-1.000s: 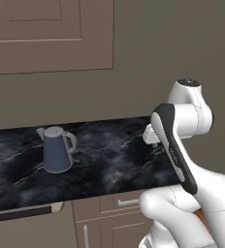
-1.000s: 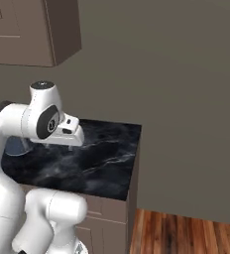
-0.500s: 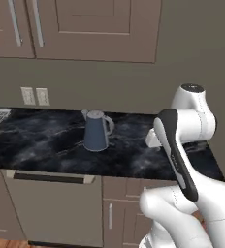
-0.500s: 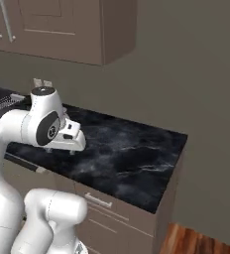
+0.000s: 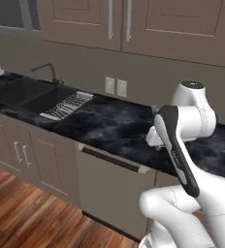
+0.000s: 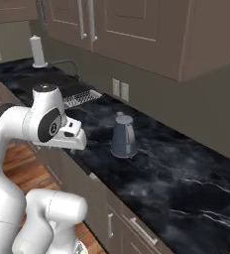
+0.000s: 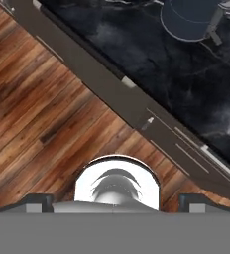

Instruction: Navigate to the toaster.

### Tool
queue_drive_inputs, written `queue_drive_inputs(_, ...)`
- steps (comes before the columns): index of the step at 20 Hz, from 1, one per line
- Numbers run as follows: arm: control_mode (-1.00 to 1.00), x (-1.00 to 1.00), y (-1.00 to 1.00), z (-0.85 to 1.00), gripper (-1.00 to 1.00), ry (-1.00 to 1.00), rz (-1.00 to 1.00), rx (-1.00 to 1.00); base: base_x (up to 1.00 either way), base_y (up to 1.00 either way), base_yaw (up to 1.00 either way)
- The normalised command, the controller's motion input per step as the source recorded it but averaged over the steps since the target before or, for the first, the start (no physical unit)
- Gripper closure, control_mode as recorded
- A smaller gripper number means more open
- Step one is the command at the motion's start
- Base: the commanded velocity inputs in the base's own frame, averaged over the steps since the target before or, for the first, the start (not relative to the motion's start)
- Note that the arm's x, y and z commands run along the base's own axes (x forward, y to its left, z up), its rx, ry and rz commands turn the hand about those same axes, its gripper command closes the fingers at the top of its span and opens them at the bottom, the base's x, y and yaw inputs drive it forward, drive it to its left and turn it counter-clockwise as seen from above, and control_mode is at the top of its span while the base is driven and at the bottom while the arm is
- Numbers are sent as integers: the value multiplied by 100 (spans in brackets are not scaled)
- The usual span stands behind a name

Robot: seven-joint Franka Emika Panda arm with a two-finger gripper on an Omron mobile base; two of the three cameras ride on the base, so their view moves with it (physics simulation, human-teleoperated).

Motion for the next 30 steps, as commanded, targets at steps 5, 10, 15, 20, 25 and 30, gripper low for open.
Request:
queue_drive_inputs(5,100,0,0,0,-100,0,0,0,26,61,60)
queue_drive_inputs(10,100,0,0,0,-100,0,0,0,42,61,57)
queue_drive_inputs(15,100,0,0,0,-100,0,0,0,76,48,46)
queue_drive_inputs(20,100,0,0,0,-100,0,0,0,100,35,38)
queue_drive_inputs(25,100,0,0,0,-100,0,0,0,100,20,33)
queue_drive_inputs(30,100,0,0,0,-100,0,0,0,100,4,27)
